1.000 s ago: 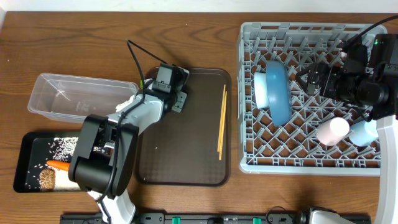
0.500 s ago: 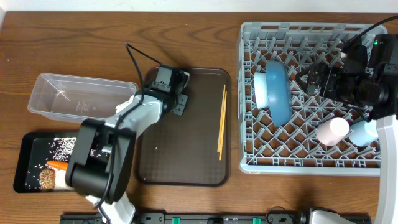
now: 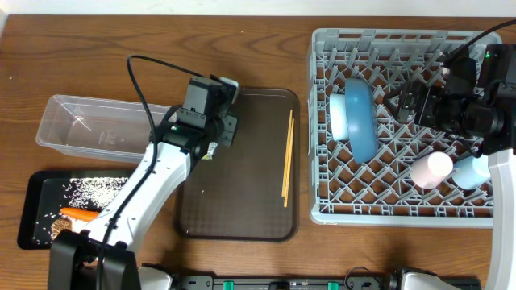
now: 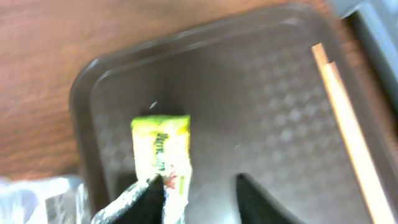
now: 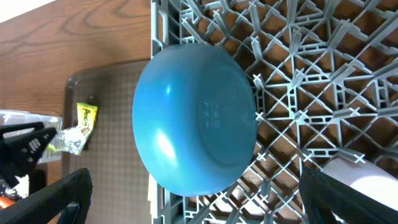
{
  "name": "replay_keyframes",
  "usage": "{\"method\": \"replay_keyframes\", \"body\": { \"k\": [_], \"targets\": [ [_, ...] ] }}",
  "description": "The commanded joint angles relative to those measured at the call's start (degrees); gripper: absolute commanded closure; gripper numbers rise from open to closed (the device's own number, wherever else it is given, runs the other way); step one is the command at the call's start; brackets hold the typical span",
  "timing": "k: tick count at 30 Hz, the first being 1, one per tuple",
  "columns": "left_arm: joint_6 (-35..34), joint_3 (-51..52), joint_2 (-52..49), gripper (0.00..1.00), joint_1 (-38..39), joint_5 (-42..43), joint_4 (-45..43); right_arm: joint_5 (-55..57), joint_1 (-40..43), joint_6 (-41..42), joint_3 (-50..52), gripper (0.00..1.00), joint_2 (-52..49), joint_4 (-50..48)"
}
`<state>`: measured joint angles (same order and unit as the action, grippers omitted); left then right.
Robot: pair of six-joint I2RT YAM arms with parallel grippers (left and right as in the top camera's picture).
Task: Sort waste into correct bins and load items into the dishwasher rack
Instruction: 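Grasp the yellow snack wrapper on the brown tray with left gripper, then carry the yellow wrapper into the clear container and release it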
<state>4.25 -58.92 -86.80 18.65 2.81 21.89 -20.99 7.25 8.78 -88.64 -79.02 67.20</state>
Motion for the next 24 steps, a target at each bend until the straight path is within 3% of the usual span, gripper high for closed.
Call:
{"method": "replay_keyframes", "body": {
  "k": [1,12,14,17,18,24],
  "targets": [
    [-0.3,1.0,-4.7,0.57,0.0,-4.9,0.8,0.2,-0.6,0.6,-0.2,0.01,0.3,-0.1],
    [-0.3,1.0,-18.4,0.56,0.7,-5.7,-0.4,0.2,-0.6,0.6,-0.2,0.01,0.3,0.5],
    [-0.3,1.0,-18.8,0.62,0.7,-5.7,-0.5,0.2,-0.6,0.6,-0.2,0.01,0.3,0.5],
    [-0.3,0.9,-18.7,0.81,0.7,-5.7,-0.7,0.2,-0.6,0.6,-0.2,0.01,0.3,0.6],
    [-0.3,0.9,-18.5,0.93,0.7,-5.7,-0.7,0.2,-0.6,0.6,-0.2,0.01,0.3,0.6],
    [-1.5,0.0,-12.9,0.94,1.2,-5.6,2.1,0.2,-0.6,0.6,-0.2,0.01,0.3,0.6]
  ]
}}
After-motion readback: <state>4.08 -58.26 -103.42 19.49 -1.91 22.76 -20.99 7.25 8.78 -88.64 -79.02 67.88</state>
